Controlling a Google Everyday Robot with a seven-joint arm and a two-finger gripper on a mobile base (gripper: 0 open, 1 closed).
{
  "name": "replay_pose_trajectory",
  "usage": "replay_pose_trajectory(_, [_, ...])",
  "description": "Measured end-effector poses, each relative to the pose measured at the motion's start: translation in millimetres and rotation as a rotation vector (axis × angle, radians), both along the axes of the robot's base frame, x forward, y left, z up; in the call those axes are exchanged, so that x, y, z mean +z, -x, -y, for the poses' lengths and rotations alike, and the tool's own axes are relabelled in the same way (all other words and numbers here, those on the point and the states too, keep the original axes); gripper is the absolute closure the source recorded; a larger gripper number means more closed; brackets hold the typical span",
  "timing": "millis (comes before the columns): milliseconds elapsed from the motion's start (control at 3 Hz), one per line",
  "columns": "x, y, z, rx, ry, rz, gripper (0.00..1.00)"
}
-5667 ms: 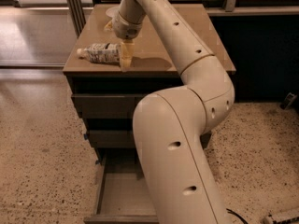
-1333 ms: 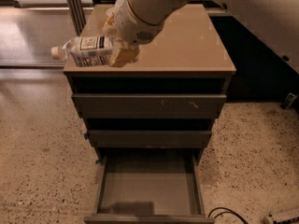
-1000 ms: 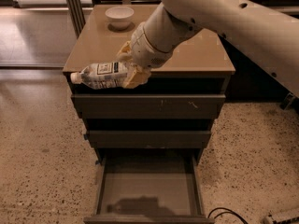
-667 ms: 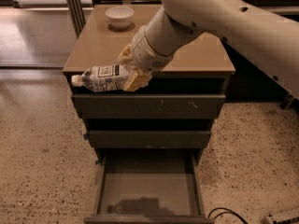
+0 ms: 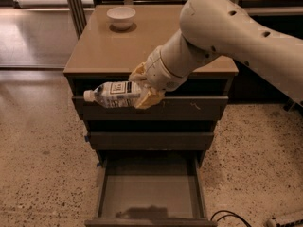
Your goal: Place blue plastic bottle into bottom drawer
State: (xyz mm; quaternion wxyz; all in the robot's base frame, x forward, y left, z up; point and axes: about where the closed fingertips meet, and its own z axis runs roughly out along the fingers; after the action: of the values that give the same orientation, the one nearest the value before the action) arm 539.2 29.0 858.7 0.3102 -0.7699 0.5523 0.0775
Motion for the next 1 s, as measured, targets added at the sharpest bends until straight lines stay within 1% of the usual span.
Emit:
replay_pose_trajectory(333, [-26,14,23,-0.041,-0.014,-0.037,1.00])
replay_pose_trajectory(667, [-59,26,44,-0.066,-0.016,-0.089,1.00])
replay_pose_trajectory(1000, [-95,32,66,-0.071,-0.032,-0.148,1.00])
